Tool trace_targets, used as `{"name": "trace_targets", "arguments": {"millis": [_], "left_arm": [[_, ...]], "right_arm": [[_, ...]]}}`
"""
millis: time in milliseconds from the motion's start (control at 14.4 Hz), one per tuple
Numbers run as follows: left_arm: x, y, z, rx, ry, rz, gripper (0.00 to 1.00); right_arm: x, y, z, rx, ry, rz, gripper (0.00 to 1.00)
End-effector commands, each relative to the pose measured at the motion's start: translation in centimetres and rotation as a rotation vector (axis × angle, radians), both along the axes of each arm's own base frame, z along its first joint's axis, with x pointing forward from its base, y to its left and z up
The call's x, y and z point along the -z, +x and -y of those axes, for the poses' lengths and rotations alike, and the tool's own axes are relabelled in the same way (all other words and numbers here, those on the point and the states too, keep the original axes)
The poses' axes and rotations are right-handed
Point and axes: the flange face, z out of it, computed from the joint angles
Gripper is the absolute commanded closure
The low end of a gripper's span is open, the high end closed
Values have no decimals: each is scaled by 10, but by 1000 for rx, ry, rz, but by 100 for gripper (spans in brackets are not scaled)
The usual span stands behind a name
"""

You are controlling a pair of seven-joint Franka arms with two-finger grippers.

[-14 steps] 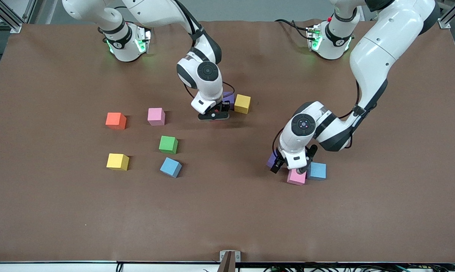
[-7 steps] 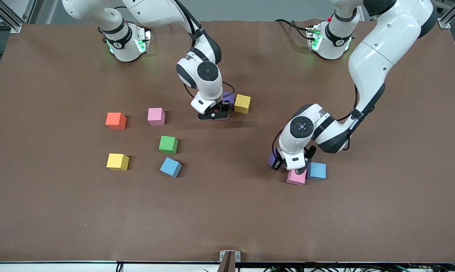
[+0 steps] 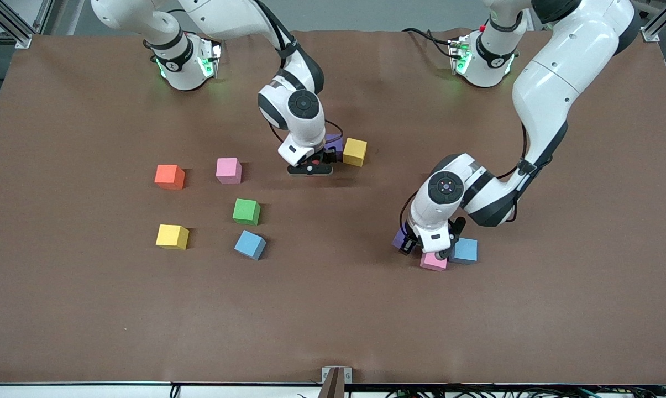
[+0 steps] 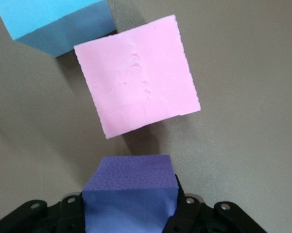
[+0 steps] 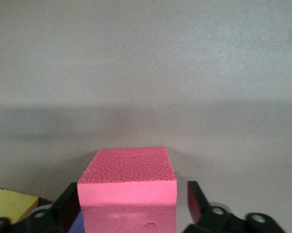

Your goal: Arrange 11 blocks into digit 3

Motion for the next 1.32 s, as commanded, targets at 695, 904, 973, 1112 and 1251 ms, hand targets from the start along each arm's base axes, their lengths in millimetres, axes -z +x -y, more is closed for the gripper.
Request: {"name": "trace_targets", "arguments": {"millis": [695,904,973,1112,1251], "left_arm": [[-12,-50,67,-58,54,-37,68],[-14,-51,72,-73,49,-34,68],[-15,-51,73,-73,49,-33,68],[-16,-50,72,-76,47,-31,68],[-17,-50,72,-76,47,-29,68]], "right_arm": [[-94,90,108,239,-12,-13,0],[-92,114,136,292,2,7,0],[-83,118,143,303,-7,-1,0],[-68,131,165,326,-17,-7,0],[-62,145,189,323,-12,-2,0]]}}
